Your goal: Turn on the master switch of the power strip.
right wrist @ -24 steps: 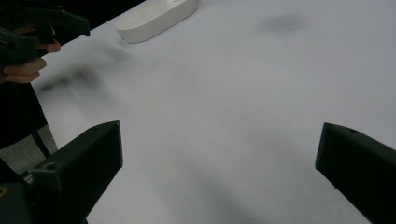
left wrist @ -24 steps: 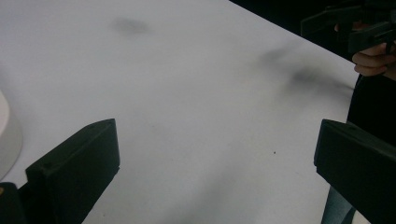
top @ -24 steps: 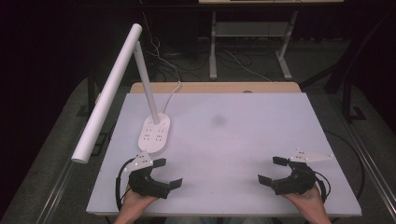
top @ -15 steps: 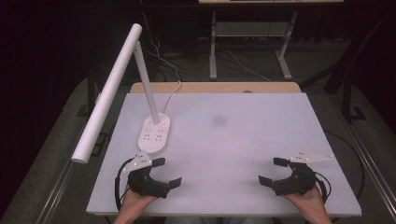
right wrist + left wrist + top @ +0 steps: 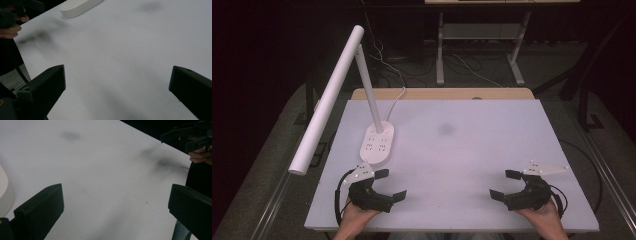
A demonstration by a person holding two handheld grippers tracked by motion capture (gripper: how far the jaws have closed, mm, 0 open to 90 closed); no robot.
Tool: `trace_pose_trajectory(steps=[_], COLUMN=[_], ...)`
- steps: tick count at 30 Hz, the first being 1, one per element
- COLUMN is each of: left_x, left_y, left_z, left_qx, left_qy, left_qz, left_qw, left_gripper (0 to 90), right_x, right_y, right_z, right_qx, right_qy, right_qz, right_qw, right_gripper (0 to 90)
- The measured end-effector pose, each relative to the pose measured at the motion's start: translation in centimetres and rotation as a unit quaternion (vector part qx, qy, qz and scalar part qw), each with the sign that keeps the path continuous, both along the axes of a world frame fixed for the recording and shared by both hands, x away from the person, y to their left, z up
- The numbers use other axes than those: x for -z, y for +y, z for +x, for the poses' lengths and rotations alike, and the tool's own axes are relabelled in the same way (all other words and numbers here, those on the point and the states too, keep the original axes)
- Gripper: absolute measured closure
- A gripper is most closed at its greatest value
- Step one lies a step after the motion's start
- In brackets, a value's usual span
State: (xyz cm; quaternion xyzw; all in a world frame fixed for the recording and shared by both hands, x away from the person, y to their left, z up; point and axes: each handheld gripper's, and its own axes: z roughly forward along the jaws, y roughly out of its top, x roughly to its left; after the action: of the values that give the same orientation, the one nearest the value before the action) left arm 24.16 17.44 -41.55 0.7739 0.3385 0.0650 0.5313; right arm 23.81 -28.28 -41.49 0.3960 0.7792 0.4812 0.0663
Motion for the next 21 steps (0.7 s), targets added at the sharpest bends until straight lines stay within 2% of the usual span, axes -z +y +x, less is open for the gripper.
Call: trace_pose_trajectory(steps=[12,14,21], left_x=[-0.7,-0.8,-1.2], left_y=[0.4,0.5,1.1], left_z=[0.1,0.2,0.5], left_qx=[-0.004,-0.002,-0.01], left_qy=[0.007,0.006,0.013], left_qz=[-0.002,0.005,0.005], left_qw=[1.0,1.0,0.9999], left_gripper=[0.0,0.0,0.0], right_x=[0.1,0.1,0.1], right_y=[-0.1,-0.1,-0.3], right_z=[0.0,-0.1,-0.1], right_qx=[-0.001,-0.001,0.001], right_qy=[0.001,0.001,0.0], right_qz=[-0.005,-0.005,-0.004], right_qw=[1.0,1.0,1.0], right_gripper=[0.1,0.1,0.1])
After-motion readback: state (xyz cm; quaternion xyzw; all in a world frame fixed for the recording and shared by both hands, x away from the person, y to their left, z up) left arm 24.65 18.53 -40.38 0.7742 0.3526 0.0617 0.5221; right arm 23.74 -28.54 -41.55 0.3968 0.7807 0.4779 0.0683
